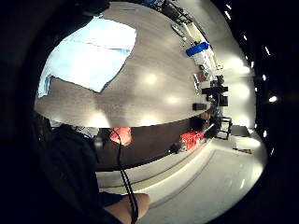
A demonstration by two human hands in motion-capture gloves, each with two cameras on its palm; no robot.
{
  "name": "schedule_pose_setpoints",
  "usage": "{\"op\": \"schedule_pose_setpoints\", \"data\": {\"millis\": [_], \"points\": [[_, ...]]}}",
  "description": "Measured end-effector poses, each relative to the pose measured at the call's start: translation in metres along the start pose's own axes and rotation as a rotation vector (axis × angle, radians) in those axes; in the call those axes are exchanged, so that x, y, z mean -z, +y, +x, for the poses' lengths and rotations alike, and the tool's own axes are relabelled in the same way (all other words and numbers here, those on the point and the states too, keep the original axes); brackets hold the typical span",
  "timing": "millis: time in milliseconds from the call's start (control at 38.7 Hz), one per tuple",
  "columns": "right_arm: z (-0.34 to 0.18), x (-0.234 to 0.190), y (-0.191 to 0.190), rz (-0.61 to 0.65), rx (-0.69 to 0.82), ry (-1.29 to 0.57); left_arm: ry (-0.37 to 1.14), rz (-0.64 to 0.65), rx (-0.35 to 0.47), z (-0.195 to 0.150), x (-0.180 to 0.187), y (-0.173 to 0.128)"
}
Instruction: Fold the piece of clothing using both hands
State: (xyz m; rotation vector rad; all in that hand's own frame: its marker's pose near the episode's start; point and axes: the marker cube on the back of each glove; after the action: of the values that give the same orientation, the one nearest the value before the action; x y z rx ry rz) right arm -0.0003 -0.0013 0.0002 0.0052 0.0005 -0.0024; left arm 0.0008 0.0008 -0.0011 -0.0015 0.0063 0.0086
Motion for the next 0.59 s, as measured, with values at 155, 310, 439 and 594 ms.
{"op": "schedule_pose_setpoints", "data": {"millis": [155, 310, 439, 594], "points": [[-0.001, 0.0, -0.002, -0.005, 0.01, -0.004, 0.003, -0.016, 0.009, -0.004, -0.003, -0.003], [-0.001, 0.005, -0.002, -0.007, 0.017, -0.017, 0.024, -0.023, 0.005, -0.008, -0.004, -0.003], [-0.004, 0.01, -0.001, -0.032, 0.029, -0.029, 0.041, -0.041, -0.001, -0.011, -0.003, 0.002], [-0.005, 0.012, 0.001, -0.086, 0.045, 0.005, 0.078, -0.074, -0.02, -0.009, -0.004, 0.01]]}}
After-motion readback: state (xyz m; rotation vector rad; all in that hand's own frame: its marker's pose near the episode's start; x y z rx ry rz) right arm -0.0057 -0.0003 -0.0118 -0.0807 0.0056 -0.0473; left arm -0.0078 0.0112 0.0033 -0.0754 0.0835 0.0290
